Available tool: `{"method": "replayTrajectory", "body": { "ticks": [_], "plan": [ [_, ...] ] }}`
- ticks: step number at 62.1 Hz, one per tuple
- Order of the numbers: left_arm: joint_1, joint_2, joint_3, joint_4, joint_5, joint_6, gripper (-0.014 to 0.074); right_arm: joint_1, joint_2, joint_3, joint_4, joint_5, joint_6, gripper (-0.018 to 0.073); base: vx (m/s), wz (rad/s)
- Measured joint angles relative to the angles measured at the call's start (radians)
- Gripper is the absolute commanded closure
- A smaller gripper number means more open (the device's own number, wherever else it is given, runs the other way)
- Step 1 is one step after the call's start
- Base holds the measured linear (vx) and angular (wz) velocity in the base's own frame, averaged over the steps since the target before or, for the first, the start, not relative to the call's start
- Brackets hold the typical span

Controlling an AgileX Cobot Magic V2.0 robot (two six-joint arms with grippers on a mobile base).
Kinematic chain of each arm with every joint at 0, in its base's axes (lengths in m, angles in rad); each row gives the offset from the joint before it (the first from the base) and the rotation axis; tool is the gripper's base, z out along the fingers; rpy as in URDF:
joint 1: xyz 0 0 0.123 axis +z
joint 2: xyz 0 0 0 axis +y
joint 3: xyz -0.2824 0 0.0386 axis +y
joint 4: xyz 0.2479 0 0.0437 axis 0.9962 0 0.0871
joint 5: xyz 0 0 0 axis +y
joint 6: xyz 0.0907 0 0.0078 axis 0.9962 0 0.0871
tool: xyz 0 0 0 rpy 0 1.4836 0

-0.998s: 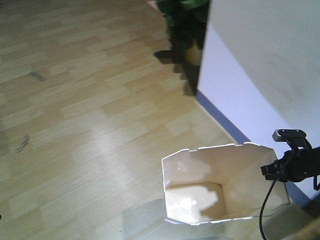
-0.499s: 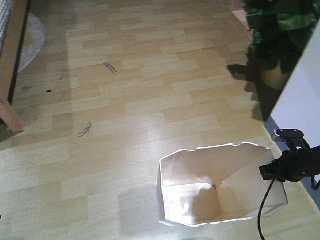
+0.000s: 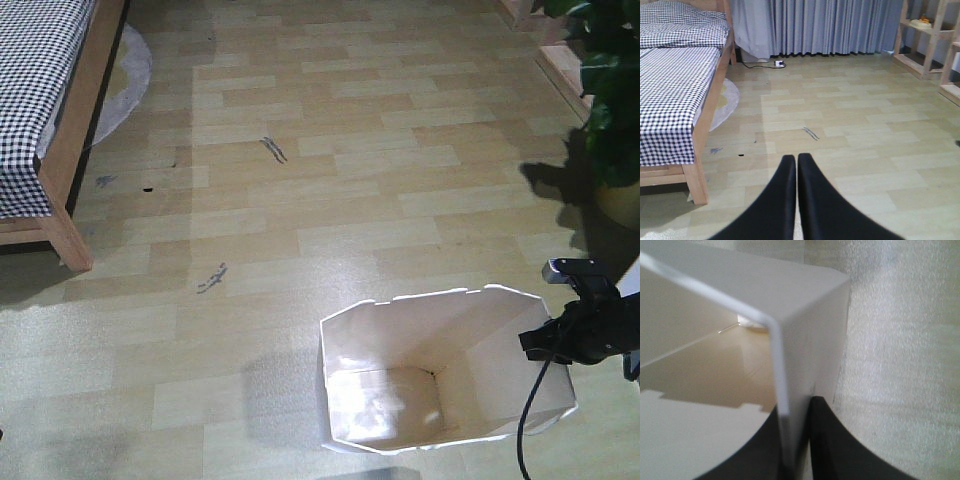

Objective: Move trash bin to bedside with robot
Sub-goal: 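Hold the bin rim with the right gripper while the base turns toward the bed, then carry the bin with the right gripper to the floor beside the bed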

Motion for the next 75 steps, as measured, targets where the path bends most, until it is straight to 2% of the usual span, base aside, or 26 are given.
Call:
{"method": "replayTrajectory", "body": {
  "ticks": [75],
  "plan": [
    [0.0,0.0,0.0,0.0,0.0,0.0,0.0602,0.0,0.0,0.0,0.0,-0.003,0.0,0.0565,0.35,0.13]
  ]
}}
